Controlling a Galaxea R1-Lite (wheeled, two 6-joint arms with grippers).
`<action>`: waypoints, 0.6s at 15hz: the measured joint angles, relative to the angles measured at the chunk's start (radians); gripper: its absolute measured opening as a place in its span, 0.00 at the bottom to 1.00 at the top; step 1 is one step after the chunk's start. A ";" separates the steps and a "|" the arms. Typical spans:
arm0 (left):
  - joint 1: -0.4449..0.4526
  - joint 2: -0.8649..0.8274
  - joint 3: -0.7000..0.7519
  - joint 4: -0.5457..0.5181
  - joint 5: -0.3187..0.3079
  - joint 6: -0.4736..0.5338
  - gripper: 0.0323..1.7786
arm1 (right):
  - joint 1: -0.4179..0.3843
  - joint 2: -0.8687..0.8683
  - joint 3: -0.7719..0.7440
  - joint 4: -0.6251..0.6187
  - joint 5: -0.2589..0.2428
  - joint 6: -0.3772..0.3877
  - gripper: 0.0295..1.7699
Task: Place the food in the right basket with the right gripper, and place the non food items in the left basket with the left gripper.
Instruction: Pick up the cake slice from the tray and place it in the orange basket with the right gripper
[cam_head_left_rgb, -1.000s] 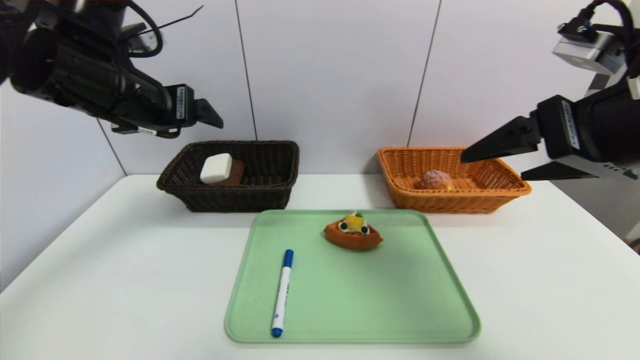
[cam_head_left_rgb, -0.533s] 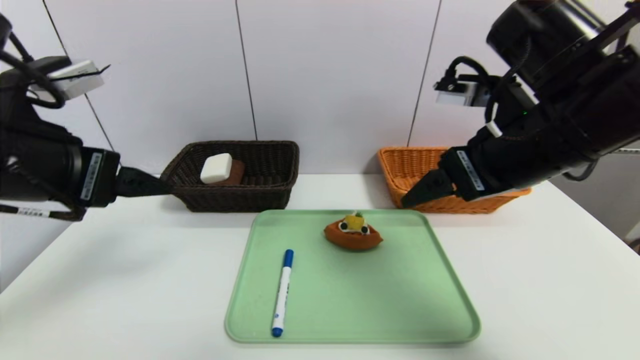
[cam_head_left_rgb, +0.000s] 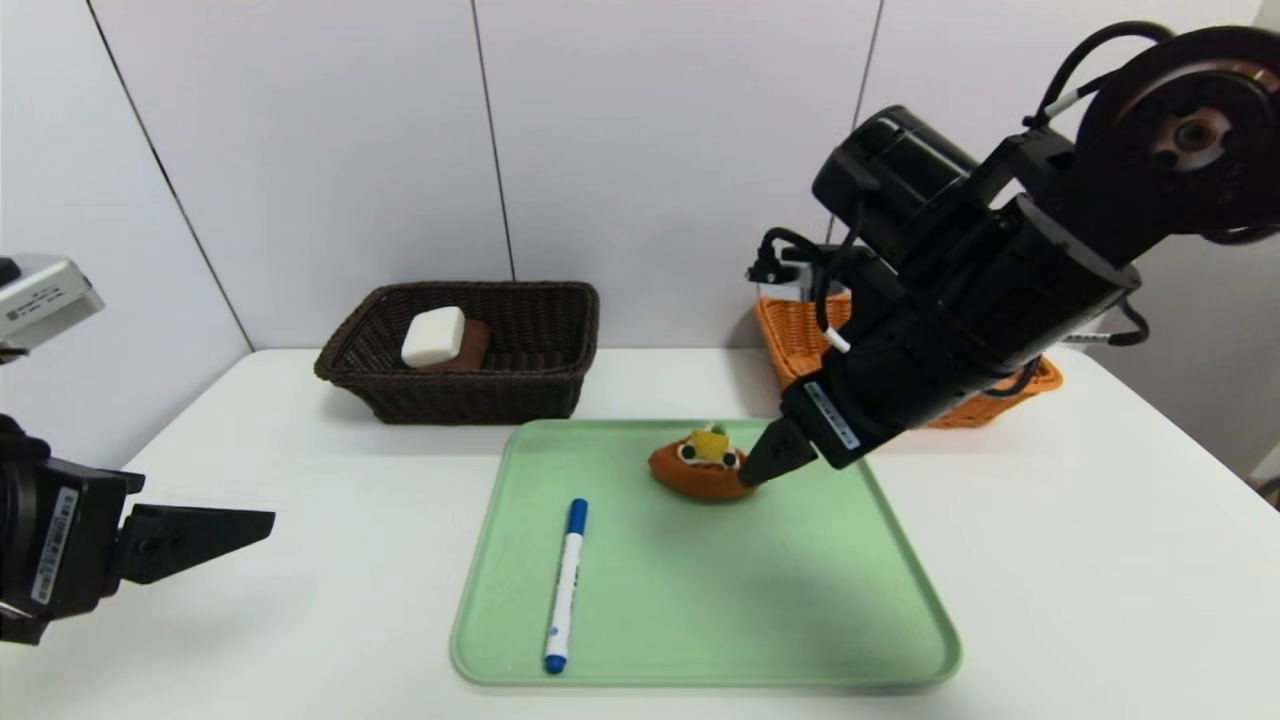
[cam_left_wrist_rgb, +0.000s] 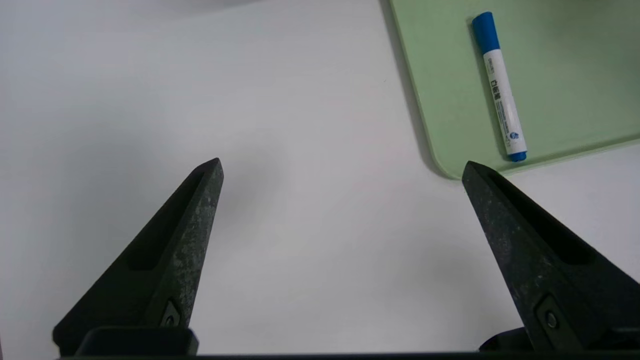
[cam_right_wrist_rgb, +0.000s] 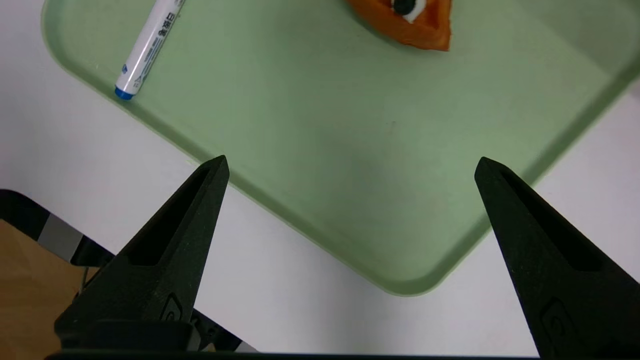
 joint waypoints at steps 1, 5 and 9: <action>0.000 -0.013 0.015 0.000 0.000 0.001 0.95 | 0.000 0.017 -0.005 0.000 0.000 -0.004 0.96; 0.000 -0.040 0.058 -0.001 -0.001 -0.001 0.95 | -0.001 0.104 -0.066 -0.004 -0.009 -0.023 0.96; -0.002 -0.055 0.093 -0.001 -0.001 -0.003 0.95 | -0.003 0.187 -0.087 -0.032 -0.024 -0.042 0.96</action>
